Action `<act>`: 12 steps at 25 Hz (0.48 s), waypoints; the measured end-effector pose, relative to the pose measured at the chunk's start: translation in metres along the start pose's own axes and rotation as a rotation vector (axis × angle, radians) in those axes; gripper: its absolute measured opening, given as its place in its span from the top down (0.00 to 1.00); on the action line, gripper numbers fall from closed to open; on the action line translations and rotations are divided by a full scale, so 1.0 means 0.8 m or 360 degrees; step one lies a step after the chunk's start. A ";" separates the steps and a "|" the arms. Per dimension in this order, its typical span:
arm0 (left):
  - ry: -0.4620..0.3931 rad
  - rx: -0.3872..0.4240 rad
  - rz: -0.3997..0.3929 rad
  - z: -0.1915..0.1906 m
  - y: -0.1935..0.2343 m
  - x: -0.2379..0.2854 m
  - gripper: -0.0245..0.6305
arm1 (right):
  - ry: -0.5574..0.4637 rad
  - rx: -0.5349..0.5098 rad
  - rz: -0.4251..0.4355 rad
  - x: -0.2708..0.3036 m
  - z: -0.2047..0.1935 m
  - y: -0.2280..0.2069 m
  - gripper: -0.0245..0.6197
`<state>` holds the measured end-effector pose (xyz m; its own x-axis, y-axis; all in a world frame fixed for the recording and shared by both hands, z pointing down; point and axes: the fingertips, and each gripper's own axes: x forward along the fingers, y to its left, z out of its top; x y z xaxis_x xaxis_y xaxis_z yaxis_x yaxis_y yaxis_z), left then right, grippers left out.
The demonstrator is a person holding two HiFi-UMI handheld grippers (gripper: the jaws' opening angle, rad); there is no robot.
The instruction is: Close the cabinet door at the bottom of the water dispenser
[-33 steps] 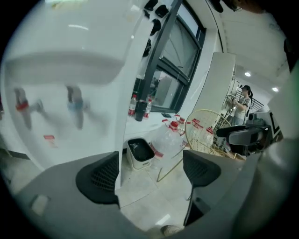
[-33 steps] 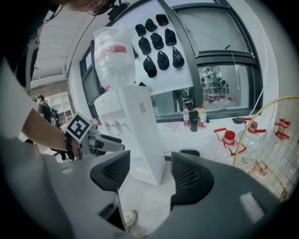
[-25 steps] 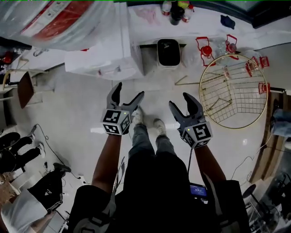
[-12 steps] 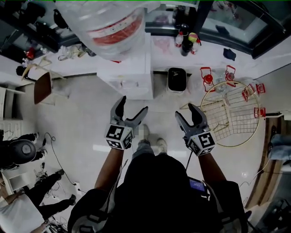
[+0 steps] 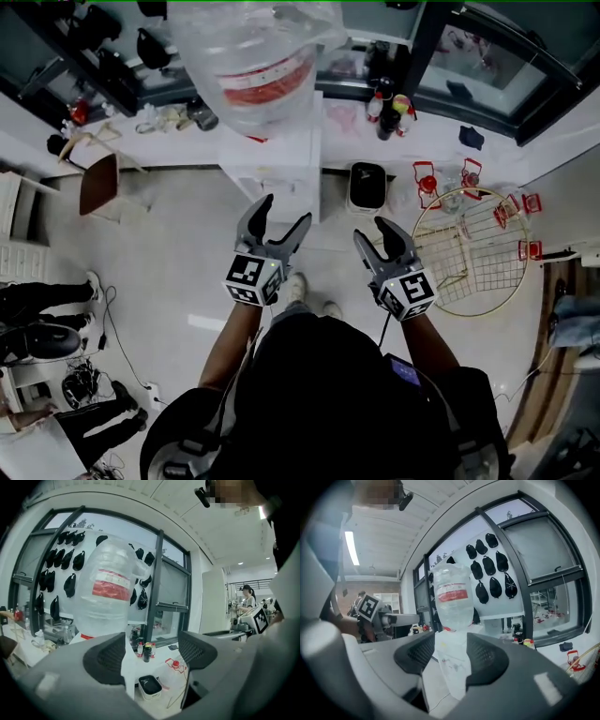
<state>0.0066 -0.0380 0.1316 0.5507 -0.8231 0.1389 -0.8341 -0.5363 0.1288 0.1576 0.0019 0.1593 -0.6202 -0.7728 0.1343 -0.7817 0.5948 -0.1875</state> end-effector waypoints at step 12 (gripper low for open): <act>-0.0090 0.0113 0.0052 0.033 0.010 -0.046 0.75 | -0.0151 -0.0204 0.0074 0.002 0.050 0.030 0.81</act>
<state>-0.0213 -0.0166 0.1018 0.5220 -0.8486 0.0863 -0.8529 -0.5191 0.0548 0.1400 0.0060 0.1162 -0.6520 -0.7574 0.0350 -0.7578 0.6493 -0.0648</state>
